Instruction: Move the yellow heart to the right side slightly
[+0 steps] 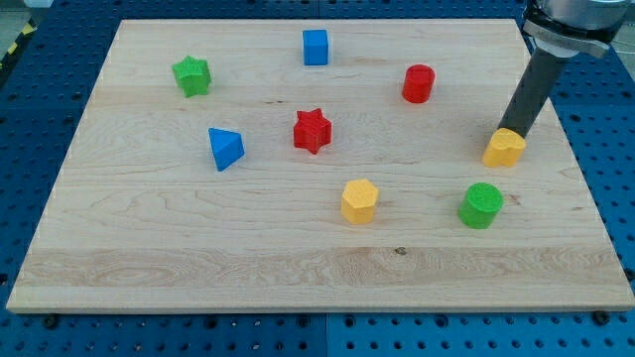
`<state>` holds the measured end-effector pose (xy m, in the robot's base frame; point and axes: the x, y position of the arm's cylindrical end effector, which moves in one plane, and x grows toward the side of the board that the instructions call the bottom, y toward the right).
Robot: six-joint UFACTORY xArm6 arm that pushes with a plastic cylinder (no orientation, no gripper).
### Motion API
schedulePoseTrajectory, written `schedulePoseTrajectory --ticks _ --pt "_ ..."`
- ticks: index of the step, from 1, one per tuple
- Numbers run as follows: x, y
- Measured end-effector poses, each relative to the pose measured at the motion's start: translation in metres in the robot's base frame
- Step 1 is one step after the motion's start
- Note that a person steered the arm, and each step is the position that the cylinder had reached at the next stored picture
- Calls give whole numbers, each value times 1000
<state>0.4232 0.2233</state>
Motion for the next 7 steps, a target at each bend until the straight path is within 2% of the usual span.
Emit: schedulePoseTrajectory --ticks 2,3,6,7 --pt "-4 -71" --pt "25 -63" --pt "7 -19" --pt "24 -12"
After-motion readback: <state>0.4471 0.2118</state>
